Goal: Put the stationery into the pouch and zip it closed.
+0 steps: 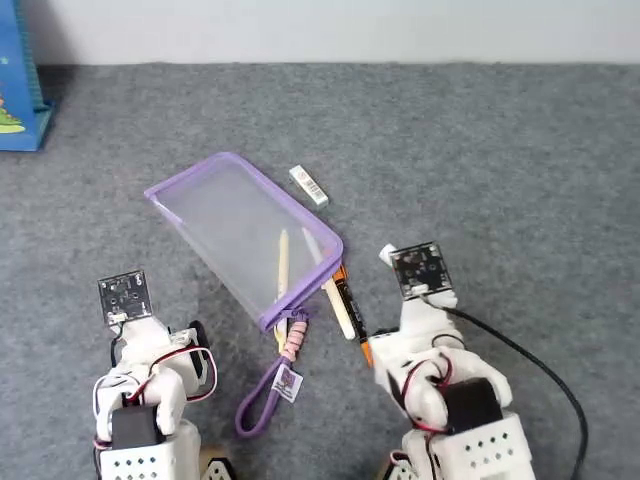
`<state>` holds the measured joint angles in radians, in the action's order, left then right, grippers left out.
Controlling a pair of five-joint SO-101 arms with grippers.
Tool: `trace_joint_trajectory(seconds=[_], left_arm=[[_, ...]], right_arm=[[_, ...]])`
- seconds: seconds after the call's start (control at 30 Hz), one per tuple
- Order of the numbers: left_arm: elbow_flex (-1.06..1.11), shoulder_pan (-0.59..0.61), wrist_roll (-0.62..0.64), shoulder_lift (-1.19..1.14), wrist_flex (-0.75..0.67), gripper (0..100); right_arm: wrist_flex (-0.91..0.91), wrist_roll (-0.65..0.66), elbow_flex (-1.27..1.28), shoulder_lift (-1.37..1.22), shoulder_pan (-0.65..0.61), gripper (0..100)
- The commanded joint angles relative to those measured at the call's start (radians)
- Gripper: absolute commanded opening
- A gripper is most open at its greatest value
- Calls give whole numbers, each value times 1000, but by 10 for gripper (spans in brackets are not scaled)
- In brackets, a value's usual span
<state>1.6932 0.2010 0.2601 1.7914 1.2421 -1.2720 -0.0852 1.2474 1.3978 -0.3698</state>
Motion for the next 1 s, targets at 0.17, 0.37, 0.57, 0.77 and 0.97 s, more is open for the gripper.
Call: trace_joint_trajectory(seconds=[0.17, 0.37, 0.57, 0.77, 0.97], left_arm=[[-12, 2, 5, 2, 5, 145], [-12, 2, 5, 2, 5, 145], [-12, 2, 5, 2, 5, 145], [-12, 2, 5, 2, 5, 145], [-12, 2, 5, 2, 5, 145]], right_arm=[[-15, -170, -241, -220, -194, 9], [5, -195, -394, -565, -219, 9], [206, -293, -396, -809, -328, 61], [318, -348, -399, -934, -437, 192], [444, -358, -400, -1023, -470, 148]])
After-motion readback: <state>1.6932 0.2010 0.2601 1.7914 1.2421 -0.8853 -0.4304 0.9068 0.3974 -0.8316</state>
